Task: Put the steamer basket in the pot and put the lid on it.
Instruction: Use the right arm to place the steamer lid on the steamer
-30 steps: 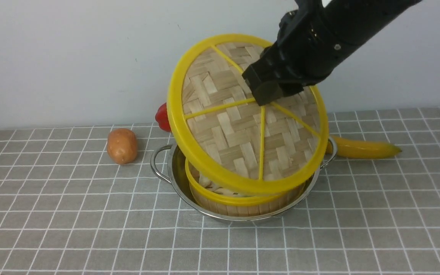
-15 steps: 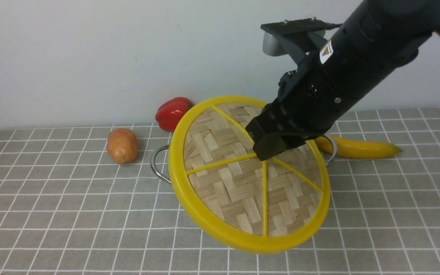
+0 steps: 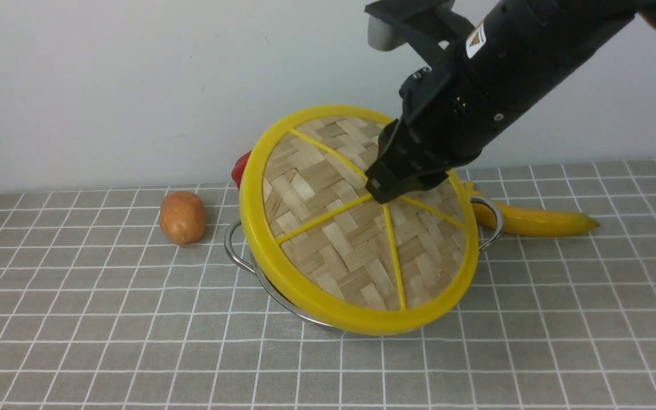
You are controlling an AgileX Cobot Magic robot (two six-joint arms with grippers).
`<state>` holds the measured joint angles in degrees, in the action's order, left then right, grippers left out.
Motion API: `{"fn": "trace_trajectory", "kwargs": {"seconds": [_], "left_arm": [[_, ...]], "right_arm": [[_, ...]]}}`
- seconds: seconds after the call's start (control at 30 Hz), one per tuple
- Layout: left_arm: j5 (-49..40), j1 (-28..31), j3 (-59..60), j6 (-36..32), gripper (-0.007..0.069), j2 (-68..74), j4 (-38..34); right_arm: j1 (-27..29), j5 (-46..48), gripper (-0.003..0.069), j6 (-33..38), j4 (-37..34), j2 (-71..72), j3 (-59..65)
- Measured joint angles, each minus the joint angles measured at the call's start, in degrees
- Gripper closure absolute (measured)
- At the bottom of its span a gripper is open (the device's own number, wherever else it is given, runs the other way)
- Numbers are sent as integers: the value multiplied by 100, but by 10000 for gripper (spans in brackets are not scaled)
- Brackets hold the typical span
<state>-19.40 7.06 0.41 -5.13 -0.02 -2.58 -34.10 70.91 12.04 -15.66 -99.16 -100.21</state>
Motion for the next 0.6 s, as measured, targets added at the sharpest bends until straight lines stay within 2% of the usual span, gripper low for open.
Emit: {"fn": "trace_trajectory", "kwargs": {"seconds": [0.2, 0.6], "left_arm": [[0, 0, 0, 0, 382, 0, 0], [0, 0, 0, 0, 382, 0, 0]], "right_arm": [[0, -1, 511, 140, 345, -103, -94], [0, -1, 512, 243, 570, -115, -96]]}}
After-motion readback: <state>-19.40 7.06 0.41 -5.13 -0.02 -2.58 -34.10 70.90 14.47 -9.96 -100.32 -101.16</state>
